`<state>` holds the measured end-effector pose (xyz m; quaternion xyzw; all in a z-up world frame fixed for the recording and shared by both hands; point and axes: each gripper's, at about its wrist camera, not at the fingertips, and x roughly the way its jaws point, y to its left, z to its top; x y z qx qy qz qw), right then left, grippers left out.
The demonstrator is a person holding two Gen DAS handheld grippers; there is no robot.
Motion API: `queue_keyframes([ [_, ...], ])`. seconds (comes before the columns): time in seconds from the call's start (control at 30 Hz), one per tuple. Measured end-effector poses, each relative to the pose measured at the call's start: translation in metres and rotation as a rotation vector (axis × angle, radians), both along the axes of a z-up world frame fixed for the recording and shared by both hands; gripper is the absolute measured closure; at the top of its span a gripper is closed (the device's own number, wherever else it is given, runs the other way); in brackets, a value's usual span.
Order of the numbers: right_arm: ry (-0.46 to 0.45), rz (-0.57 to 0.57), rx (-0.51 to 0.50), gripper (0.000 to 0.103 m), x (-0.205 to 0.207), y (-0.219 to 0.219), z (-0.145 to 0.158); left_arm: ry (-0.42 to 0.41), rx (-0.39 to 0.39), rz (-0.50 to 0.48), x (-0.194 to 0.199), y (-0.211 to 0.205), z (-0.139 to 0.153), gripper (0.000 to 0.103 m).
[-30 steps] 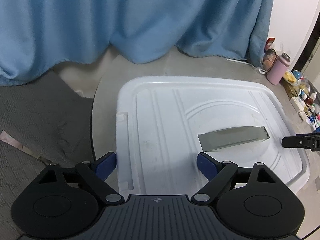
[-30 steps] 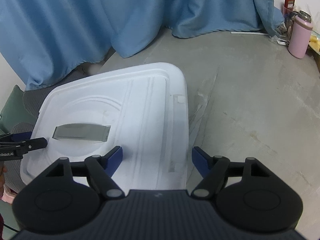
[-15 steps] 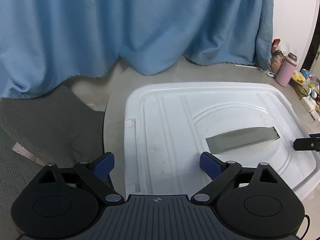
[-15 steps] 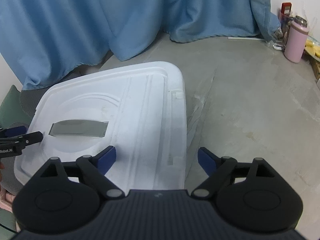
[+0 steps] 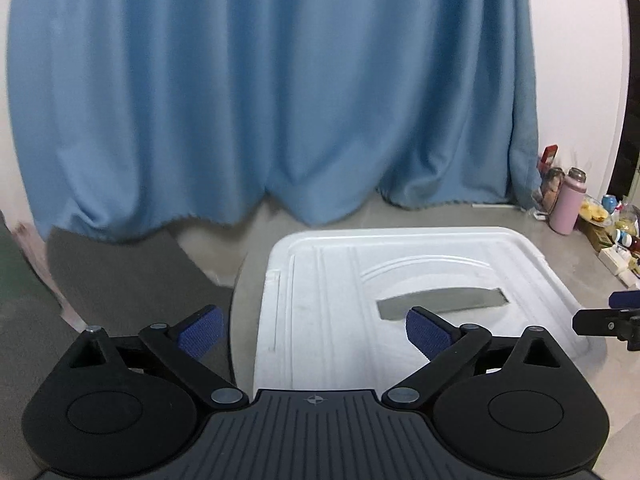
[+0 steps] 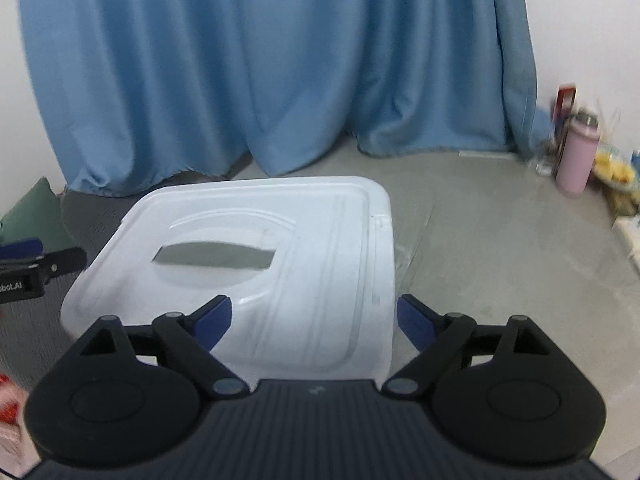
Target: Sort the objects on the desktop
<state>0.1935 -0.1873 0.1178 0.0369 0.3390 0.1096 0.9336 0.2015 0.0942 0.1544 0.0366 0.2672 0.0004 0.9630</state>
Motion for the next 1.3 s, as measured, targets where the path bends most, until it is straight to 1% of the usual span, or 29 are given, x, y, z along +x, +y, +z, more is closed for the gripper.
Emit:
queue_keyframes([
  [0.07,-0.016,0.009,-0.015,0.009,-0.021,0.0,-0.004,-0.025,0.013,0.018,-0.024,-0.013,-0.004,0.001],
  [0.13,-0.02,0.013,-0.015,0.008,-0.042,-0.003,-0.013,-0.033,0.019,0.035,-0.048,-0.026,-0.014,0.0],
  [0.23,-0.022,-0.01,-0.015,0.008,-0.071,-0.006,-0.03,-0.023,0.061,0.049,-0.079,-0.048,-0.031,0.0],
  [0.3,-0.029,-0.031,-0.039,0.008,-0.088,-0.004,-0.042,-0.029,0.08,0.047,-0.1,-0.06,-0.045,0.0],
  [0.37,-0.041,-0.048,-0.063,0.008,-0.103,-0.002,-0.052,-0.018,0.068,0.055,-0.115,-0.067,-0.059,0.0],
  [0.43,-0.065,-0.049,-0.065,0.008,-0.116,-0.002,-0.06,-0.007,0.057,0.063,-0.13,-0.074,-0.072,0.0],
  [0.53,-0.078,-0.058,-0.046,0.008,-0.131,-0.002,-0.072,-0.007,0.064,0.084,-0.148,-0.079,-0.09,0.0],
  [0.7,-0.083,-0.077,-0.041,0.008,-0.142,0.001,-0.093,-0.014,0.085,0.095,-0.165,-0.089,-0.115,0.0],
  [0.77,-0.092,-0.084,-0.048,0.008,-0.147,0.003,-0.101,-0.016,0.086,0.097,-0.165,-0.087,-0.123,0.0],
  [0.87,-0.093,-0.097,-0.047,0.008,-0.149,0.005,-0.112,-0.02,0.09,0.108,-0.168,-0.086,-0.13,0.0],
  [1.03,-0.108,-0.103,-0.054,0.008,-0.155,0.01,-0.122,-0.015,0.063,0.107,-0.17,-0.084,-0.139,0.0],
  [1.3,-0.117,-0.088,-0.053,0.008,-0.16,0.014,-0.127,-0.003,0.045,0.116,-0.166,-0.081,-0.144,0.0],
])
